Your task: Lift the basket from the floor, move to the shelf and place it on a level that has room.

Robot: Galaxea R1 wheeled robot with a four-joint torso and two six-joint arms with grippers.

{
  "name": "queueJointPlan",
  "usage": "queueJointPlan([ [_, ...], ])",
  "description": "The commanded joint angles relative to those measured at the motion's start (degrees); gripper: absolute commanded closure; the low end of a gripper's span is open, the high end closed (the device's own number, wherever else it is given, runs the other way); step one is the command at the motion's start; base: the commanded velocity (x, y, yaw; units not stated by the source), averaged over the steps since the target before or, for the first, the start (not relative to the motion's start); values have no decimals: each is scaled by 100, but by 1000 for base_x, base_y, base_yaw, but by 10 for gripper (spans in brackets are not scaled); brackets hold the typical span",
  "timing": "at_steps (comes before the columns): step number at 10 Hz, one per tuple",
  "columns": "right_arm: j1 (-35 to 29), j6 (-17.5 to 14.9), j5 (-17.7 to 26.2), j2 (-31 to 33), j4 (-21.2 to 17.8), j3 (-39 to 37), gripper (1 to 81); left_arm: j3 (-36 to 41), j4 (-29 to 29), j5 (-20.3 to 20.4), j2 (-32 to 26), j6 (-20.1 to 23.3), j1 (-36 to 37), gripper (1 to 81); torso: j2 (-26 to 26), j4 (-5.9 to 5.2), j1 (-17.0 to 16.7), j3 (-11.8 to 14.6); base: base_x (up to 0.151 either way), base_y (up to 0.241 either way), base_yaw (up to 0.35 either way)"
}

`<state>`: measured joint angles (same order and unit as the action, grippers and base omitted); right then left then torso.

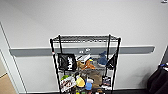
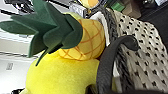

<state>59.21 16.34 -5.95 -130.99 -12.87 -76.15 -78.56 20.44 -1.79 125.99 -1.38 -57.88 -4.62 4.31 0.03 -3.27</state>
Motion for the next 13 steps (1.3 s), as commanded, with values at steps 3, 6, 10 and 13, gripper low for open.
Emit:
queueJointPlan([
  [3,-625,72,85,26,-101,269,811,367,-120,-23,-82,76,712,811,0,0,-2,0,88,0,0],
  [6,-476,54,68,9,-58,321,811,393,-128,-14,-74,94,615,811,0,0,0,0,78,0,0],
  [10,-282,45,-170,-27,66,348,811,411,-207,3,-39,129,448,811,0,0,0,0,73,0,0],
  [13,-317,46,-170,-27,74,383,811,420,-207,3,-21,120,448,811,0,0,-2,0,73,0,0],
])
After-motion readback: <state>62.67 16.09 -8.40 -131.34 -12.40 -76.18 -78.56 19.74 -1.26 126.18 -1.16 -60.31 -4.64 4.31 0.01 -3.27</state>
